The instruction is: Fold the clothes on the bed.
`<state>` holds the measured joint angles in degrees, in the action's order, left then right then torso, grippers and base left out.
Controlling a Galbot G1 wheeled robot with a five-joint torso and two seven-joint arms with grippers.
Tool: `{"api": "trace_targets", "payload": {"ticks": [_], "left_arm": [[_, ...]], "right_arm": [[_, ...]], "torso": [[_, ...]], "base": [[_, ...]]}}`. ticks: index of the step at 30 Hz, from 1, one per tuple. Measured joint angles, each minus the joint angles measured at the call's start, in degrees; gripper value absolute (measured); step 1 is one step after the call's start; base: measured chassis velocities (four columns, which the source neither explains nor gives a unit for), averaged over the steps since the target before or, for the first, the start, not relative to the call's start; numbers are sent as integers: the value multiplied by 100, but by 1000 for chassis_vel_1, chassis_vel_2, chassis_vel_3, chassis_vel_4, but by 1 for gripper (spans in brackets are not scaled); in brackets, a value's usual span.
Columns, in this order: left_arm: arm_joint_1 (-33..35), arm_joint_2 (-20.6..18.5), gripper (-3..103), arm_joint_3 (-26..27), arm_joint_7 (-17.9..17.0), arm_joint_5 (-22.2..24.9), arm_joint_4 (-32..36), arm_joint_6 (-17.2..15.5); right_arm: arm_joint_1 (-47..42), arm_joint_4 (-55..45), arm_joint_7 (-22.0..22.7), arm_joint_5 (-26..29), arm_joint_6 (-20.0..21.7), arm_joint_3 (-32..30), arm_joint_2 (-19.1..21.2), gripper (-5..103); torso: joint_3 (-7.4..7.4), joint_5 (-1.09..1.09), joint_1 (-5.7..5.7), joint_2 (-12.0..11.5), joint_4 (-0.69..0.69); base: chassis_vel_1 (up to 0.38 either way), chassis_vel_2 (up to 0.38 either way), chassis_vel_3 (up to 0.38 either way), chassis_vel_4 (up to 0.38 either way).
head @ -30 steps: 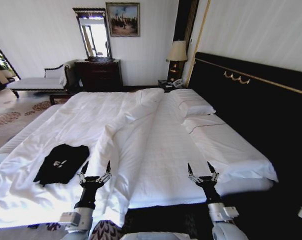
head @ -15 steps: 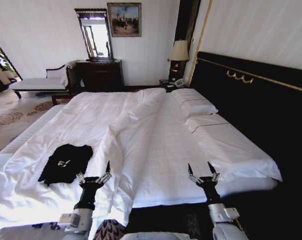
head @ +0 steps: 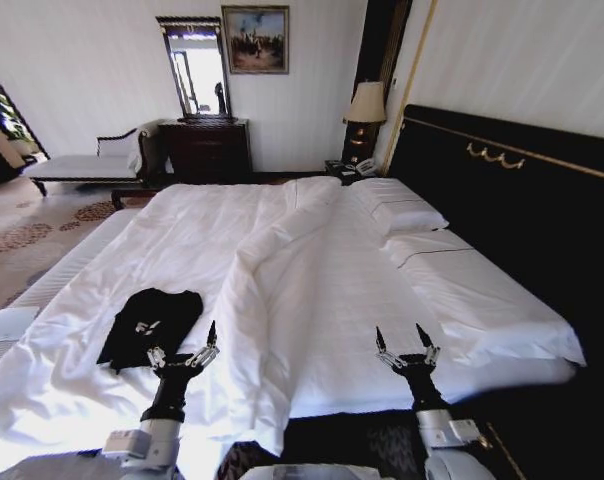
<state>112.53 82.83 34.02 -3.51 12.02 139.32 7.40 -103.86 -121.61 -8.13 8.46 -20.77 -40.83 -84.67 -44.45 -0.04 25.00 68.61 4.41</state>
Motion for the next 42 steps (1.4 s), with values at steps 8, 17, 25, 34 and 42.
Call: {"api": "trace_targets", "payload": {"ticks": [8,17,25,34,42], "left_arm": [[-1,-35,100,118,12,146,-32,14],[-19,-57,100,414,13,302,-154,72],[30,-74,100,1080,11,697,-351,145],[42,-161,100,1904,44,1294,-521,137],[67,-209,100,2545,54,1456,-770,135]], "right_arm": [[-45,-19,-60,-20,-24,-34,0,100],[48,130,-100,-5,-50,91,-5,100],[206,353,-207,206,-70,278,106,100],[481,438,-50,896,311,907,369,100],[1185,468,369,1800,596,1820,776,100]], "torso": [[0,7,-1,0,1],[0,3,-2,0,0],[0,5,-2,0,1],[0,3,-2,0,0],[0,3,-2,0,0]], "base": [[1,-5,-1,-5],[9,17,-7,-14],[9,11,-3,-16],[0,0,0,0],[0,0,0,0]]}}
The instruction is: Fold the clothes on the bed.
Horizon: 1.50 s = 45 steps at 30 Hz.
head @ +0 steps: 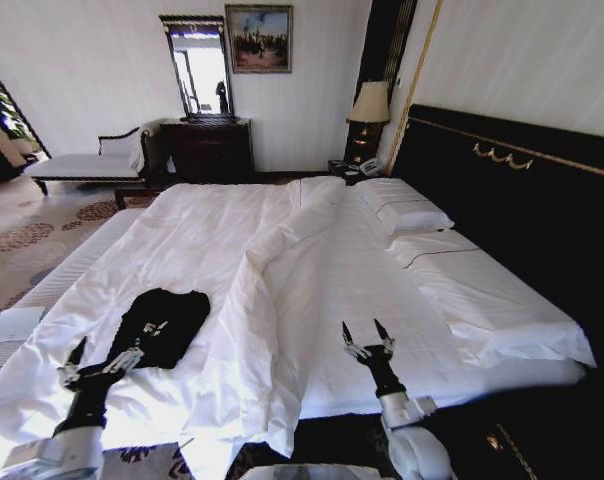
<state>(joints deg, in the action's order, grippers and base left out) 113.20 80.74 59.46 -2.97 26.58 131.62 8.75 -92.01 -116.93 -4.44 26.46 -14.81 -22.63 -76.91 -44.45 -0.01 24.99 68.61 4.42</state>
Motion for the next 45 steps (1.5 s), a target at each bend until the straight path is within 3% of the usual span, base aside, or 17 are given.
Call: {"api": "trace_targets", "payload": {"ticks": [3,4,5,6,8,10,12,13,15,17,19,23,25,30,32,41,45], "left_arm": [[23,0,100,82,4,2,-56,31],[58,-1,100,175,6,8,-118,78],[72,-2,100,204,7,9,-138,92],[72,-2,100,204,7,9,-138,92],[123,-9,100,313,12,12,-202,153],[130,-8,100,337,12,13,-213,166],[138,-5,100,364,14,13,-230,176],[141,8,100,371,16,8,-237,185],[141,13,100,372,18,2,-240,187],[133,41,100,371,22,-12,-267,194],[124,58,100,368,22,-17,-311,203],[94,98,100,335,22,-38,-436,227],[90,102,100,329,22,-43,-445,228],[43,117,100,270,22,-70,-474,229],[-20,100,100,243,21,-73,-518,212],[-62,54,100,218,21,-74,-592,208],[-87,30,100,219,20,-71,-592,197]], "right_arm": [[169,-111,200,519,141,332,176,100],[392,-326,517,1366,464,681,405,100],[491,-425,651,1736,642,800,497,100],[491,-425,651,1736,642,800,497,100],[957,-714,1202,2929,1367,1159,852,100],[1100,-763,1334,3165,1552,1240,946,100],[1440,-808,1555,3654,1954,1409,1195,100],[1896,-780,1693,4026,2399,1575,1521,100],[2127,-727,1724,4155,2594,1649,1664,100],[2824,-560,1849,4626,3195,1882,2028,100],[3174,-488,1975,4897,3515,2035,2139,100],[3753,-382,2254,5260,3988,2479,2141,100],[3809,-361,2296,5274,4027,2542,2120,100],[4218,42,2682,5270,4278,3127,1828,100],[4501,421,2925,5229,4389,3455,1497,100],[5013,651,3325,5227,4488,3711,893,100],[5162,646,3389,5214,4520,3670,817,100]], "torso": [[0,-1,0,0,0],[0,1,0,0,0],[0,0,0,0,-1],[0,0,0,0,-1],[0,0,0,0,0],[0,0,0,1,-1],[0,1,0,0,-1],[0,1,0,0,0],[0,1,0,0,1],[-1,2,0,0,-1],[-1,1,1,-1,0],[-1,-1,1,0,0],[0,-1,1,0,0],[0,0,0,0,-1],[0,0,1,-1,0],[0,0,0,0,-1],[0,0,1,0,-1]], "base": [[0,0,0,0],[0,0,0,0],[0,0,0,0],[0,0,0,0],[0,0,0,0],[0,0,0,0],[0,0,0,0],[0,0,0,0],[0,0,0,0],[0,0,0,0],[0,0,0,0],[0,0,0,0],[0,0,0,0],[0,0,0,0],[0,0,0,0],[0,0,0,0],[0,0,0,0]]}}
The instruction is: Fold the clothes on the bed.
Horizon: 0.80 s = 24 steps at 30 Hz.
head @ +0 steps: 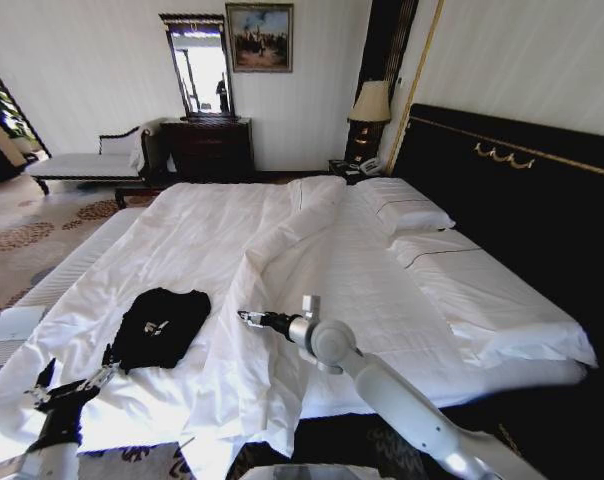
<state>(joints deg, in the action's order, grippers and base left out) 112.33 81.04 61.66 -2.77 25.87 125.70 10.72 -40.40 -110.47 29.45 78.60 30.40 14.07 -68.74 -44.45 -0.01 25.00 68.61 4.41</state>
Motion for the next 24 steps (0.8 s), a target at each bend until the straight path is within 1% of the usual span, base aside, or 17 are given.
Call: {"api": "trace_targets", "payload": {"ticks": [4,5,7,9,12,16,24], "left_arm": [[-17,-15,100,-16,-1,-2,0,-10],[-36,-15,100,-51,-3,-20,-5,-20],[-43,-12,100,-88,-4,-53,-9,-25],[-43,-11,100,-96,-5,-60,-9,-25],[-44,-6,100,-125,-8,-82,-9,-27],[-44,10,100,-127,-10,-82,-7,-27],[-20,80,100,-160,-12,-129,16,-10]], "right_arm": [[44,-69,93,-36,88,-5,24,100],[50,-152,332,-94,329,49,29,100],[41,-181,538,-149,576,116,-1,100],[37,-178,566,-186,610,137,-13,100],[32,-18,638,-679,656,315,-83,100],[17,21,695,-871,672,374,-85,100],[-211,13,720,-895,708,410,-79,100]], "torso": [[0,0,0,0,1],[0,0,0,0,1],[0,0,-1,0,1],[0,0,0,1,1],[0,1,-1,1,0],[0,0,0,0,0],[0,0,-1,1,0]], "base": [[0,0,0,0],[0,0,0,0],[0,0,0,0],[0,0,0,0],[0,0,0,0],[0,0,0,0],[0,0,0,0]]}}
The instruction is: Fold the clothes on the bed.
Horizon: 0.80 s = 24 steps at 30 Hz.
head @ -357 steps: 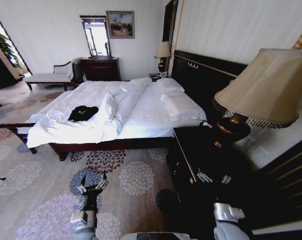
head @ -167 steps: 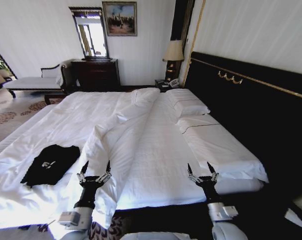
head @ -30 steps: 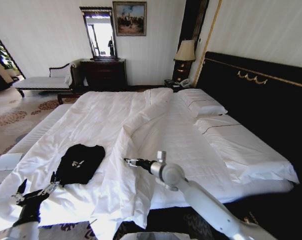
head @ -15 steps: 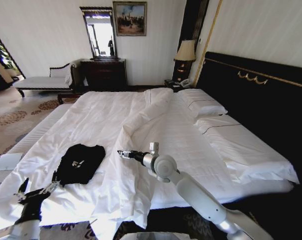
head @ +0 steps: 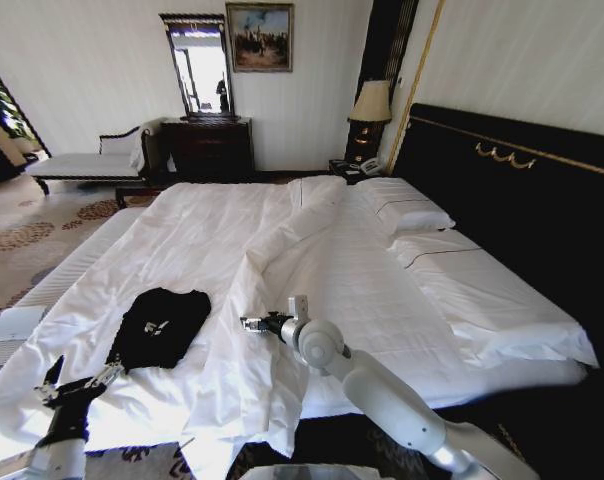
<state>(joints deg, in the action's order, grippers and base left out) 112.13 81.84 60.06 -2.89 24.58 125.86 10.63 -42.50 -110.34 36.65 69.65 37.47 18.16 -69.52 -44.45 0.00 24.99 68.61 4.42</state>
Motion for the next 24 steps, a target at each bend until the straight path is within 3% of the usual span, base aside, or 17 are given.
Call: {"api": "trace_targets", "payload": {"ticks": [1,4,7,9,12,14,15,19,22,24], "left_arm": [[4,6,100,0,0,-3,10,2],[19,24,100,2,-2,-6,46,9],[46,50,100,23,-7,-7,101,20],[50,53,100,25,-7,-8,108,22],[60,73,100,27,-10,-14,147,27],[61,76,100,24,-10,-16,154,28],[62,90,100,5,-11,-30,174,28],[63,128,100,-71,-13,-92,205,34],[68,165,100,-160,-13,-156,228,47],[69,175,100,-177,-13,-168,240,49]], "right_arm": [[-27,6,-7,37,3,-7,-2,102],[-138,13,-67,172,4,-70,-4,94],[-251,-43,-181,240,-17,-173,31,77],[-268,-58,-191,249,-22,-190,37,77],[-391,-142,-298,269,-65,-319,86,61],[-425,-156,-335,269,-82,-348,98,61],[-525,-193,-436,272,-116,-439,137,51],[-720,-268,-592,278,-162,-608,214,39],[-906,-374,-703,273,-220,-797,303,23],[-972,-427,-735,272,-224,-895,337,23]], "torso": [[0,0,0,0,0],[0,0,0,0,0],[0,0,0,0,0],[0,0,0,0,0],[0,0,0,0,0],[0,0,0,0,0],[0,1,0,0,0],[0,1,0,0,0],[0,1,0,0,0],[0,1,0,0,0]], "base": [[0,0,0,0],[0,0,0,0],[0,0,0,0],[0,0,0,0],[0,0,0,0],[0,0,0,0],[0,0,0,0],[0,0,0,0],[0,0,0,0],[0,0,0,0]]}}
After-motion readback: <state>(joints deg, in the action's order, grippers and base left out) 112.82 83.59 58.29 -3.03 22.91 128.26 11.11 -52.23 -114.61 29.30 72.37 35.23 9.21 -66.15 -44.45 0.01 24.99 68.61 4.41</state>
